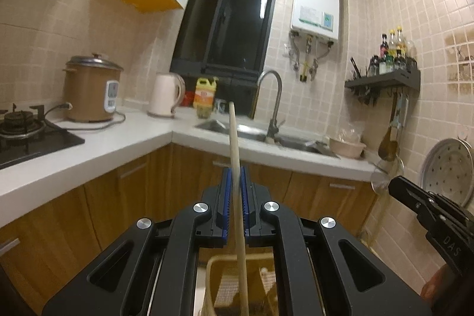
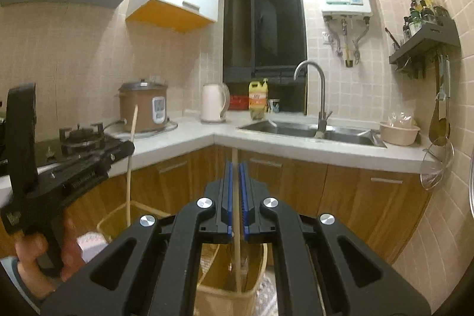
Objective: Organize utensils
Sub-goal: 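Lift both chopsticks and carry them above the beige holder, then open both tools to drop the chopsticks into the beige holder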
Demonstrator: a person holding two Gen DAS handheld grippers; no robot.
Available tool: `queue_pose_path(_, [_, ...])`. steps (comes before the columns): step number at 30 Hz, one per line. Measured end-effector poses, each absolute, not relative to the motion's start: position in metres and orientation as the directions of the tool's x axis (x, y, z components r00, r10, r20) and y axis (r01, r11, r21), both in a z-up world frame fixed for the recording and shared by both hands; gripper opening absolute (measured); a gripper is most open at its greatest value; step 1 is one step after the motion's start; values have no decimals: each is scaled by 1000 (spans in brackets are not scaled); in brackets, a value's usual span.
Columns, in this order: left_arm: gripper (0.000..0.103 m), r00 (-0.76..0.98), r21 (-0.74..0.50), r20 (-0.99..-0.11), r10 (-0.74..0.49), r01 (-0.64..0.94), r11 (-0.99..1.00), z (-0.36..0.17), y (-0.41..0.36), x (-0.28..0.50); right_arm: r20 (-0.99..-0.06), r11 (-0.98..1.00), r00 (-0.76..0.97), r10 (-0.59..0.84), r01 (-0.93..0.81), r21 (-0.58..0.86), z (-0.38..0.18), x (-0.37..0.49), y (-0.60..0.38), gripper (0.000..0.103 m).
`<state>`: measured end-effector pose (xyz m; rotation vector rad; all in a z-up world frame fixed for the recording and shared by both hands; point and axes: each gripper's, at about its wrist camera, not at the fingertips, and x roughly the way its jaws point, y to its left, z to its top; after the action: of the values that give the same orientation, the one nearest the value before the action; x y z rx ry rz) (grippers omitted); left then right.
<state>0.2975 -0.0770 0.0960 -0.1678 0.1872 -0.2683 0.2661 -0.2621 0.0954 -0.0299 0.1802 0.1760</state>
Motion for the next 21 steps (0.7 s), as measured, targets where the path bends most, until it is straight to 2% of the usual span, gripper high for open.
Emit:
queue_pose_path(1, [5,943,-196,-168,-289,255,947,97,-75,295,-198,984,966,166,-175,-28,95,263,-261,7])
queue_pose_path(3, [5,940,-192,-180,-291,257,947,102,-68,286,-238,980,955,175,-191,-47,95,257,-260,29])
queue_pose_path(4, [5,939,-188,-186,-291,257,948,104,-65,283,-248,978,951,183,-201,-49,97,251,-260,35])
queue_pose_path(5, [5,935,-187,-193,-297,262,947,107,-63,279,-251,978,950,185,-203,-49,98,246,-261,46])
queue_pose_path(8, [7,929,-187,-199,-311,275,943,117,-52,261,-269,975,944,193,-215,-55,103,222,-262,47])
queue_pose_path(11, [17,928,-169,-199,-314,283,944,126,-44,239,-299,970,934,198,-230,-77,107,191,-257,47])
queue_pose_path(18, [18,912,-181,-227,-340,304,935,146,-20,182,-412,952,897,161,-251,-175,115,131,-234,47])
queue_pose_path(21, [18,896,-160,-270,-352,319,934,156,-16,162,-466,944,875,132,-255,-211,118,112,-225,47])
